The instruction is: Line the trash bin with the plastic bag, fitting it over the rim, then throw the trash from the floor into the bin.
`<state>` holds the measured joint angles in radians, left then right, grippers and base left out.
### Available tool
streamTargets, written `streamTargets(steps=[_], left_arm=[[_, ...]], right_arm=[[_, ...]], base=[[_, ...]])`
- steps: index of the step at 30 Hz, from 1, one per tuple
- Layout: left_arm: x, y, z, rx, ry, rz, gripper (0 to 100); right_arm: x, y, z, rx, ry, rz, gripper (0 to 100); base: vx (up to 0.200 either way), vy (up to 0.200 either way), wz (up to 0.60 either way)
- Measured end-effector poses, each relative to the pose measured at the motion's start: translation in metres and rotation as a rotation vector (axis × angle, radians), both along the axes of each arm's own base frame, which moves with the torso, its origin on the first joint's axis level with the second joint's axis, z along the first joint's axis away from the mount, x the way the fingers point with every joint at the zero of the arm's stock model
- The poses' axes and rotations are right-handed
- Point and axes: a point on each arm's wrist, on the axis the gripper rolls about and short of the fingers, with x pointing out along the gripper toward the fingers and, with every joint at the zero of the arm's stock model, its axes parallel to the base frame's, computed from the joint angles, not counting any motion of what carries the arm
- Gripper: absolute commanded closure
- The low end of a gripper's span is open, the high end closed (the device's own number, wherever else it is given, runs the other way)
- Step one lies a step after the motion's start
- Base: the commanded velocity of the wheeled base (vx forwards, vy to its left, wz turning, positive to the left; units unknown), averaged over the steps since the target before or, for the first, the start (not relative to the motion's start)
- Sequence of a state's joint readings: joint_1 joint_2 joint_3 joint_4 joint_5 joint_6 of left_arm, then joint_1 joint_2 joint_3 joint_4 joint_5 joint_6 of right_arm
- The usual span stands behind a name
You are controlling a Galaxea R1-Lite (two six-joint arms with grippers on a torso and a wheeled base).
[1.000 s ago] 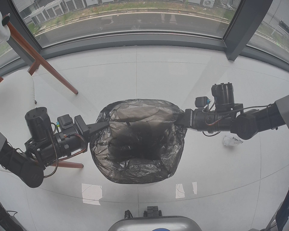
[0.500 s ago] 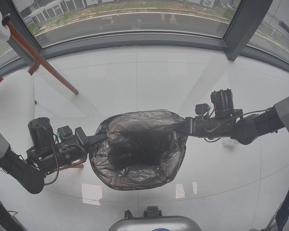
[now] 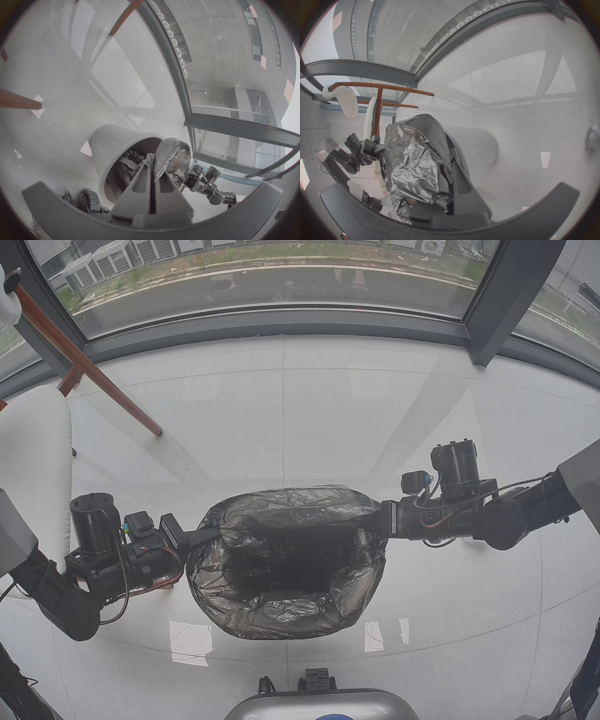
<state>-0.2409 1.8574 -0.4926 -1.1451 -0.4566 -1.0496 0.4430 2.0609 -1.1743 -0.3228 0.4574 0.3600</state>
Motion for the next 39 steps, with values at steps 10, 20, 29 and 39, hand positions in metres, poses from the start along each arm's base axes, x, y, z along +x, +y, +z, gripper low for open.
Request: streamTargets(steps=[10,20,29,39], left_arm=[[0.025,0.011,-0.004,0.001,-0.020,0.047,100],[0.025,0.010,-0.010,0.005,0.002,0.043,100],[0.020,0.010,-0.016,0.040,0.004,0.029,100],[0.016,0.009,-0.020,0.057,0.010,0.020,100]], right_arm=[[0.010,-0.001,-0.010,-0.018,-0.002,-0.002,100],[0.008,-0.002,-0.015,-0.026,0.017,-0.002,100],[0.004,-0.004,-0.019,-0.035,0.032,0.000,100],[0.001,-0.004,-0.019,-0.043,0.023,0.015,0]], base=[[0.000,0.000,0.00],[0.000,0.000,0.00],[0.000,0.000,0.00],[0.000,0.000,0.00]])
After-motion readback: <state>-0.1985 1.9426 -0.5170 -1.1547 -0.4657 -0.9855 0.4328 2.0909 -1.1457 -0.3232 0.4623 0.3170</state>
